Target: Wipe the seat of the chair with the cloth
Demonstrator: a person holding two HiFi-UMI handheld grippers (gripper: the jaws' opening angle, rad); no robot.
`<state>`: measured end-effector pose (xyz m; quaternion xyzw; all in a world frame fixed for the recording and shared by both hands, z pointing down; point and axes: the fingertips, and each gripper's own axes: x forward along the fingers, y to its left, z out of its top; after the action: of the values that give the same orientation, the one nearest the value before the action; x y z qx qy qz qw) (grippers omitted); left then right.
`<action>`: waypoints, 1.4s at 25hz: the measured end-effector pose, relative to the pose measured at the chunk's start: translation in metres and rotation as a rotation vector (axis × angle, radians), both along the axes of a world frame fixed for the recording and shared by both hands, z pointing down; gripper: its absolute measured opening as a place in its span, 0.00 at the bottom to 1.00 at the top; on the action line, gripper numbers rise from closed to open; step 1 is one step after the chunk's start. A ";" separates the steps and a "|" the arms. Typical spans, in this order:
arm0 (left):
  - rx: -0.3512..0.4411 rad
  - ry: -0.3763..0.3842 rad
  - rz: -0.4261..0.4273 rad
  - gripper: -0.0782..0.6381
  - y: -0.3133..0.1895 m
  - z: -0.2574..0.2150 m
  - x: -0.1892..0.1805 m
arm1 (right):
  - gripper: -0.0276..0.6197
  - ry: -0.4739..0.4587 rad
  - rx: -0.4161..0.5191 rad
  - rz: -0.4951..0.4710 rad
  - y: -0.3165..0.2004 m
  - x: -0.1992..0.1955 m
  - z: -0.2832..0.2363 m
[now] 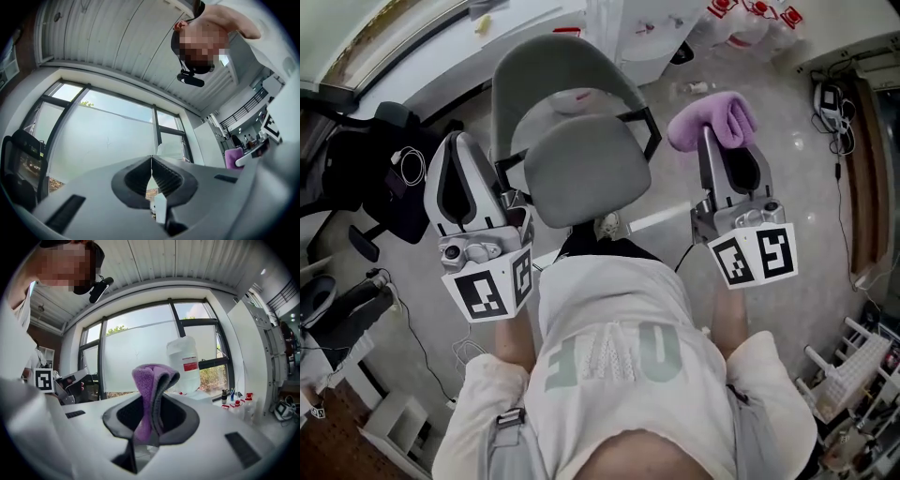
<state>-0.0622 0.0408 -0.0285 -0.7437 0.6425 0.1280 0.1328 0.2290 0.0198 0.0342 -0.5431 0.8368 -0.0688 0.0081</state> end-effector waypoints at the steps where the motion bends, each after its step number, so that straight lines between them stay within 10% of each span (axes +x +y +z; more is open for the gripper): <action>1: 0.008 0.005 -0.006 0.13 -0.003 -0.002 -0.004 | 0.18 0.001 0.006 -0.003 -0.003 -0.003 -0.004; 14: -0.058 -0.026 -0.187 0.13 -0.017 0.033 -0.064 | 0.18 -0.002 -0.110 -0.300 -0.076 -0.111 0.034; 35: -0.422 0.113 -0.329 0.13 0.000 0.363 -0.125 | 0.18 -0.100 -1.058 -0.754 -0.096 -0.349 0.502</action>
<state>-0.1874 0.0412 0.3347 -0.6323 0.7735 0.0091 -0.0423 -0.1198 -0.0764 0.5358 -0.1393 0.8218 -0.4947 -0.2460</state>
